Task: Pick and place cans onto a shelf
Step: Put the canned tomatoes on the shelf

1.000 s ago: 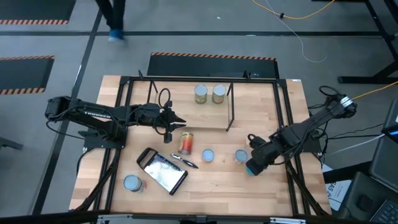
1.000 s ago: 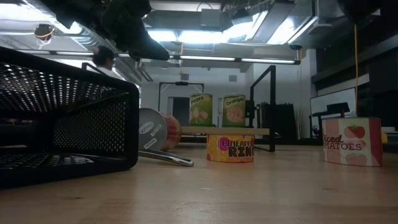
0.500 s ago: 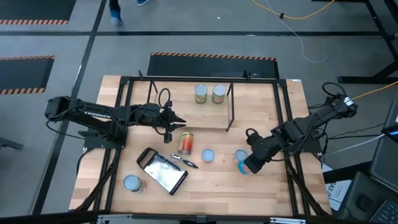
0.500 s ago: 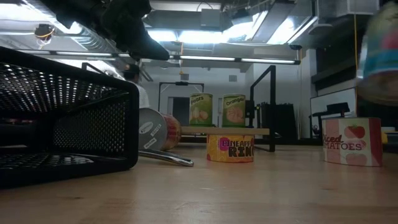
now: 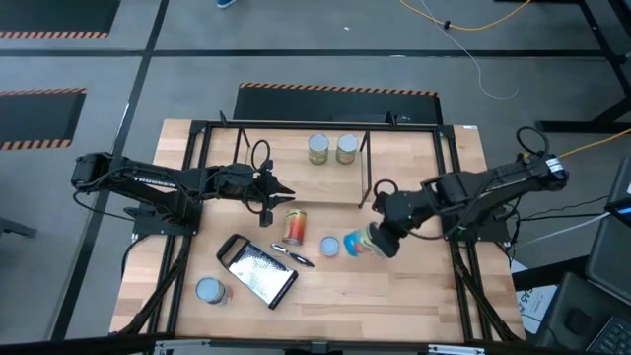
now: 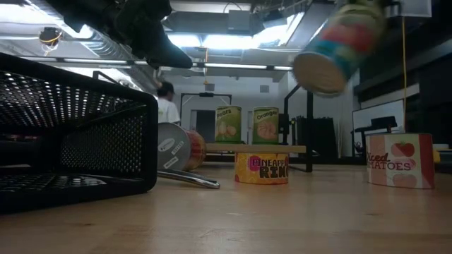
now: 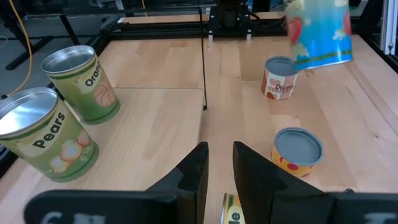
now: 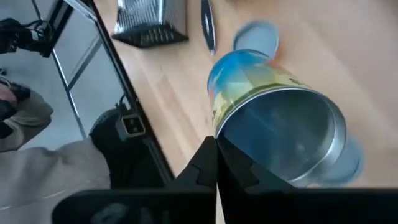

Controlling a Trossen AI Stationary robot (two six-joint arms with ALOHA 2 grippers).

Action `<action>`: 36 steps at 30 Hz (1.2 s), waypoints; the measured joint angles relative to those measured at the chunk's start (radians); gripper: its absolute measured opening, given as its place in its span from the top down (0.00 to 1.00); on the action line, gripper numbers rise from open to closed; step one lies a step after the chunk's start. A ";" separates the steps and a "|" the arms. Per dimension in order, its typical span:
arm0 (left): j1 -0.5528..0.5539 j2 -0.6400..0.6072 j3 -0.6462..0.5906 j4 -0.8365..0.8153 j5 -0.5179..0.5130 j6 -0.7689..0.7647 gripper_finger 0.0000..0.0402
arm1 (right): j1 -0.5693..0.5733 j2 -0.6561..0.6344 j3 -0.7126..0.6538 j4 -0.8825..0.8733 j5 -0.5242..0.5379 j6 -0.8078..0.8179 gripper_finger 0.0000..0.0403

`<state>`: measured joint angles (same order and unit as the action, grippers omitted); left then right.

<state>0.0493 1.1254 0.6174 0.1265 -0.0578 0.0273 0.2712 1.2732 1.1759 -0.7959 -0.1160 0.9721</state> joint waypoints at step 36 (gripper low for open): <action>0.001 0.000 0.000 0.003 -0.004 -0.001 0.83 | -0.393 0.118 0.307 -0.047 0.036 -0.670 1.00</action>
<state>0.0502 1.1255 0.6174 0.1299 -0.0615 0.0261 -0.1220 1.3916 1.4824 -0.8427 -0.0795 0.3020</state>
